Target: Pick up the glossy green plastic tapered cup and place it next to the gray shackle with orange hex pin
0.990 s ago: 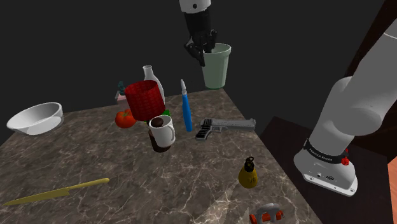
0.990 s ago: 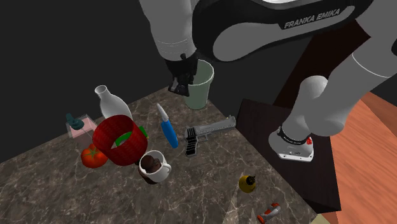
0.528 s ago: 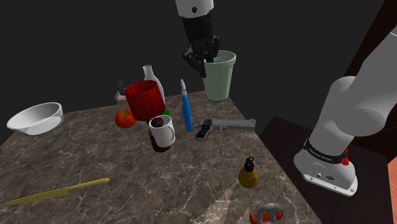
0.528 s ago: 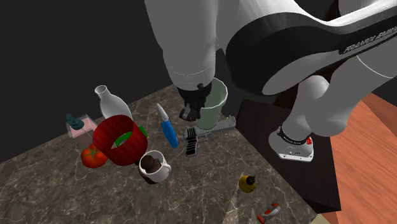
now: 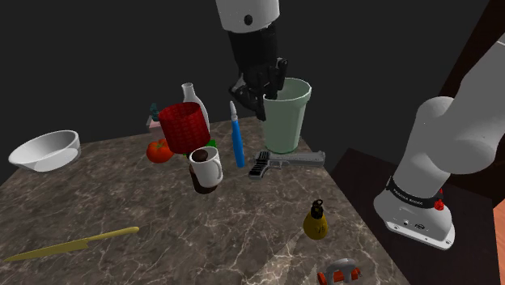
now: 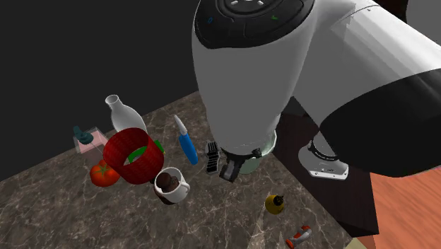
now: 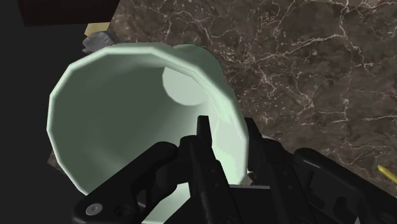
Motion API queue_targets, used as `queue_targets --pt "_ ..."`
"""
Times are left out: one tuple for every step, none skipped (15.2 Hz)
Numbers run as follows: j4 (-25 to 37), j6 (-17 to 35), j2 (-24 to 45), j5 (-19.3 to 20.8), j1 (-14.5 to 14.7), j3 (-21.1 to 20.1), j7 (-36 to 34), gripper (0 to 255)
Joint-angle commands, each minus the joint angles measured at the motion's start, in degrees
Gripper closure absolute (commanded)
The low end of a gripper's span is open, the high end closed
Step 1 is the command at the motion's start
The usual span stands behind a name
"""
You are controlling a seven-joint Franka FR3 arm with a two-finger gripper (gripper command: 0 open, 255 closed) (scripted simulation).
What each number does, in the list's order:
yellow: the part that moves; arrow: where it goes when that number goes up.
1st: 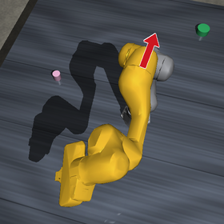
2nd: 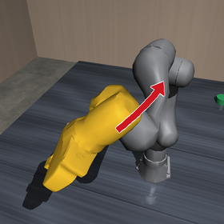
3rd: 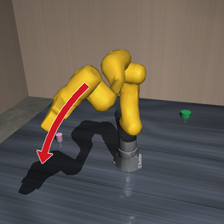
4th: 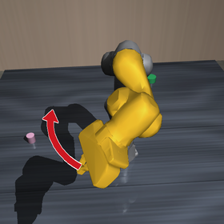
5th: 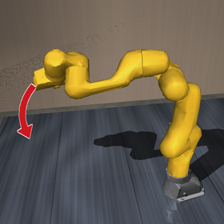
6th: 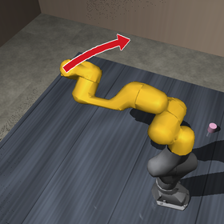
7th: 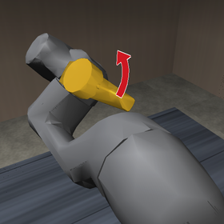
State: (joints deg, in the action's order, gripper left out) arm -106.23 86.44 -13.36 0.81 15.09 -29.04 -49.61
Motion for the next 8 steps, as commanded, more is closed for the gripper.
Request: queue_targets --pt "1.2 -0.8 0.6 -0.6 1.1 -2.0 -3.2 255" --pt "1.7 -1.0 1.0 -0.8 1.7 -3.0 -4.8 255" --pt "2.3 -1.3 1.5 -0.9 2.2 -4.0 -6.3 255" --pt "2.9 -1.5 2.0 -1.0 2.7 -5.0 -7.9 255" --pt "3.7 -1.8 2.7 -1.1 3.2 -6.0 -9.5 255" --pt "4.5 -2.0 3.4 -1.1 3.8 -7.1 -11.2 255" --pt "5.3 -2.3 4.2 -1.0 4.3 -8.1 -12.8 255" --pt "6.3 -2.5 5.1 -0.9 4.9 -9.2 -14.6 255"
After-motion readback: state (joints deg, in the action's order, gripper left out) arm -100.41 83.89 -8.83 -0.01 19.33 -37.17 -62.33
